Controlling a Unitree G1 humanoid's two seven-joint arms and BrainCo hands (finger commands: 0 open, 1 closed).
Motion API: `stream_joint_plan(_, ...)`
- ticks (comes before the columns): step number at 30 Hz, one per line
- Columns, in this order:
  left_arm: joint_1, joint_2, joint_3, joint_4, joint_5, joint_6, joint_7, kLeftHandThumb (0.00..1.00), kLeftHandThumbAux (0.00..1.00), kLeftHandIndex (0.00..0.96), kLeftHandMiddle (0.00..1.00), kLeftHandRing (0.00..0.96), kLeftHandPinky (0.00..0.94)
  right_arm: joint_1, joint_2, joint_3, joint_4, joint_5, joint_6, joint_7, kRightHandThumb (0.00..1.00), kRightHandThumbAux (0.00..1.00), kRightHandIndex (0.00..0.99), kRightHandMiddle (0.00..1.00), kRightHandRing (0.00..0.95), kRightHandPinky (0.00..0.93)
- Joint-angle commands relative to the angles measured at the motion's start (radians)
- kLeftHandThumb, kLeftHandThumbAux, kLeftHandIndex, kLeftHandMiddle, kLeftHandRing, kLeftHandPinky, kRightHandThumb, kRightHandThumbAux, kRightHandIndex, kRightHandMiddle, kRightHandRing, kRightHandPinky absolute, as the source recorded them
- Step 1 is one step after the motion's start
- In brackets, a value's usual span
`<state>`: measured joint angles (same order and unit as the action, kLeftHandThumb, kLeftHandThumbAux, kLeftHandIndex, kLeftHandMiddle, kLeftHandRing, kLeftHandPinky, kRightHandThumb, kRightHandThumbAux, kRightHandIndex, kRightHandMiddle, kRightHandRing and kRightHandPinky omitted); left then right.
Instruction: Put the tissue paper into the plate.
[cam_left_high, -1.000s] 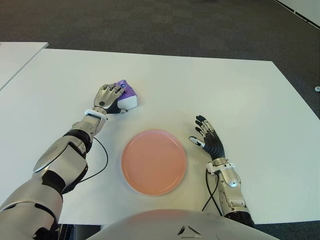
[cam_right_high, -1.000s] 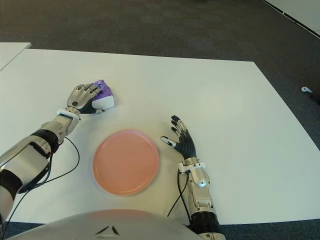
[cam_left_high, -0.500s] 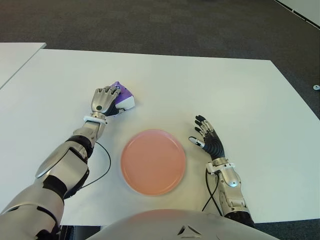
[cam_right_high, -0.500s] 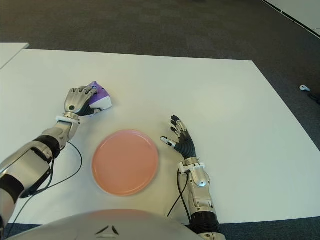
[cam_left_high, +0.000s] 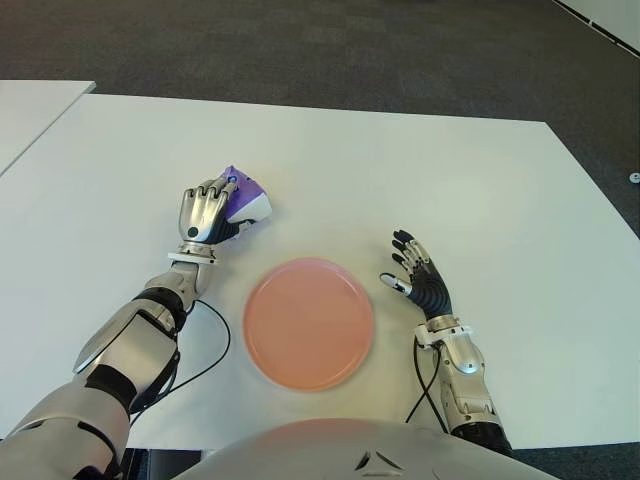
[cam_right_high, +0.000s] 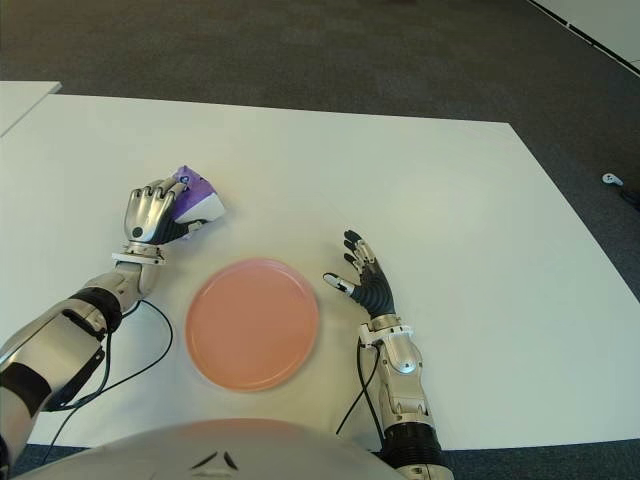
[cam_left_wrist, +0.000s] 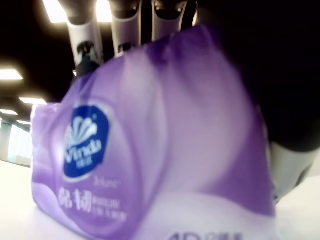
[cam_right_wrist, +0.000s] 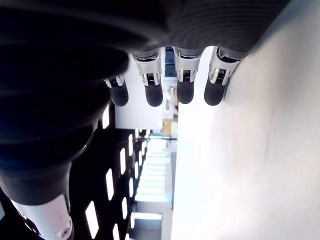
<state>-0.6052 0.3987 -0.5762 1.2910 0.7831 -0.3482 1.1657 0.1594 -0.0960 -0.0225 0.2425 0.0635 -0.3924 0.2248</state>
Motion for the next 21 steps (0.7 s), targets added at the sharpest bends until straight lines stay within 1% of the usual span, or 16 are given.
stream_joint_plan(1, 0.007, -0.009, 0.003, -0.003, -0.001, -0.02, -0.001, 0.74, 0.698, 0.442, 0.855, 0.844, 0.825, 0.067, 0.004, -0.002, 0.11, -0.002, 0.075, -0.009, 0.0, 0.733, 0.0, 0.0, 0.0, 0.0)
stream_joint_plan(5, 0.001, -0.008, 0.002, -0.011, 0.006, -0.034, 0.001, 0.74, 0.698, 0.442, 0.854, 0.842, 0.825, 0.066, 0.004, 0.0, 0.107, -0.002, 0.078, -0.007, 0.0, 0.73, 0.0, 0.0, 0.0, 0.0)
stream_joint_plan(9, -0.003, -0.008, 0.003, -0.021, 0.007, -0.046, 0.0, 0.739, 0.698, 0.442, 0.854, 0.843, 0.837, 0.064, 0.004, 0.001, 0.097, -0.007, 0.103, -0.017, 0.0, 0.72, 0.0, 0.0, 0.0, 0.0)
stream_joint_plan(14, -0.008, -0.007, 0.011, -0.042, 0.001, -0.066, 0.0, 0.739, 0.698, 0.442, 0.858, 0.847, 0.849, 0.061, 0.006, 0.0, 0.105, -0.006, 0.09, -0.022, 0.0, 0.706, 0.0, 0.0, 0.0, 0.0)
stream_joint_plan(21, -0.019, 0.003, 0.034, -0.096, -0.011, -0.092, 0.005, 0.739, 0.698, 0.442, 0.859, 0.849, 0.846, 0.055, 0.005, 0.0, 0.122, -0.002, 0.07, -0.015, 0.0, 0.713, 0.0, 0.0, 0.0, 0.0)
